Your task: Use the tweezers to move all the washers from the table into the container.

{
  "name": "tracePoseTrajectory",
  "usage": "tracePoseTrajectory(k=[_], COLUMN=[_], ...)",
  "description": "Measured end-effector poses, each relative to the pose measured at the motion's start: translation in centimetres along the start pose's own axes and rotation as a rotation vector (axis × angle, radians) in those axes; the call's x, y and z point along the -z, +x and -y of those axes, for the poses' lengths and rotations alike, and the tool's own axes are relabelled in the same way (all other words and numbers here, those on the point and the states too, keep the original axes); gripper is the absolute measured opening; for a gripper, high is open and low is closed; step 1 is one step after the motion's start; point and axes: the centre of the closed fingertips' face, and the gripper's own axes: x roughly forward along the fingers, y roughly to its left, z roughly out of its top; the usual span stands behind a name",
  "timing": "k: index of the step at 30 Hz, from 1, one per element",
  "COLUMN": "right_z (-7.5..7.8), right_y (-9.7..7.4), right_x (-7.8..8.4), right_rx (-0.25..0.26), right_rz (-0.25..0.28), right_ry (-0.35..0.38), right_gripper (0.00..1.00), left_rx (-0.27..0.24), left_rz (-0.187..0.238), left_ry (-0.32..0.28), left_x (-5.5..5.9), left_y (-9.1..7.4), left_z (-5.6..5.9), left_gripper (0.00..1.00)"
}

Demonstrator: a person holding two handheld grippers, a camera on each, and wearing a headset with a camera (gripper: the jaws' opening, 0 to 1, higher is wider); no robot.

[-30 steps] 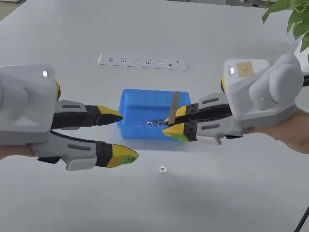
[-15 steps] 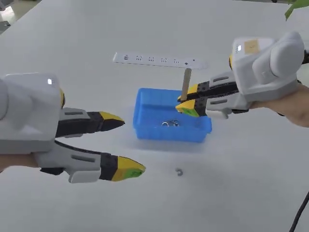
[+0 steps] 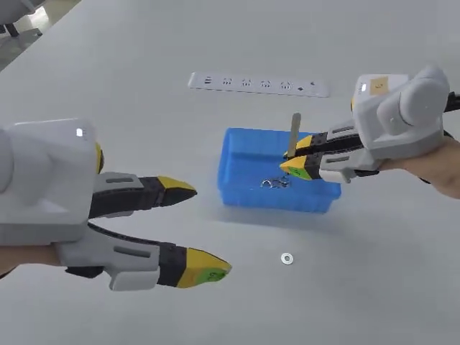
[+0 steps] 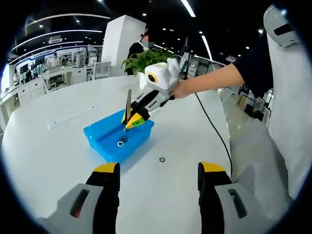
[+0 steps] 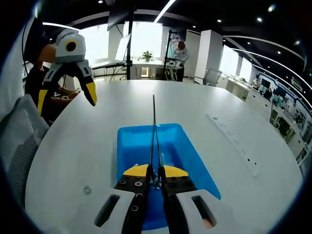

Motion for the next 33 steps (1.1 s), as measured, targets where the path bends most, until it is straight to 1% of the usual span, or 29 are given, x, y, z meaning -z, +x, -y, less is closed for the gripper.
tracePoseTrajectory(k=[3,8,11,15,18,22,25,28,29,33], right_z=[0.11,-0.33,-0.48,-0.81,-0.85,-0.87,-0.70,-0.78,-0.79,-0.77], right_y=[0.18,0.34,0.43,0.61,0.69,0.77,0.76,0.68,0.65,0.62], right_x=[0.54,0.83,0.82,0.86,0.82,0.91,1.07,0.99,1.04,1.17], right_rx=[0.001,-0.012,-0.017,-0.027,-0.024,-0.024,-0.018,-0.019,-0.019,-0.017], right_rz=[-0.005,-0.013,-0.002,0.001,0.005,-0.002,-0.010,-0.004,-0.007,-0.010], right_ry=[0.014,0.005,0.021,0.018,0.024,0.018,0.018,0.023,0.019,0.023], right_gripper=[0.10,0.10,0.10,0.10,0.10,0.10,0.10,0.10,0.10,0.10], left_rx=[-0.001,-0.002,-0.002,0.000,-0.001,-0.005,-0.001,0.007,0.007,0.011], left_rz=[-0.008,-0.009,-0.010,-0.015,-0.018,-0.020,-0.019,-0.035,-0.033,-0.035], left_ry=[0.004,0.004,0.001,0.000,0.000,0.006,-0.003,0.004,0.016,0.011], left_x=[0.10,0.09,0.16,0.32,0.44,0.43,0.42,0.71,0.72,0.74], left_y=[0.09,0.12,0.16,0.21,0.19,0.16,0.18,0.22,0.24,0.25], left_z=[-0.01,-0.04,0.04,0.23,0.29,0.24,0.35,0.53,0.62,0.79], left_gripper=[0.70,0.70,0.69,0.69,0.69,0.68,0.69,0.69,0.69,0.68])
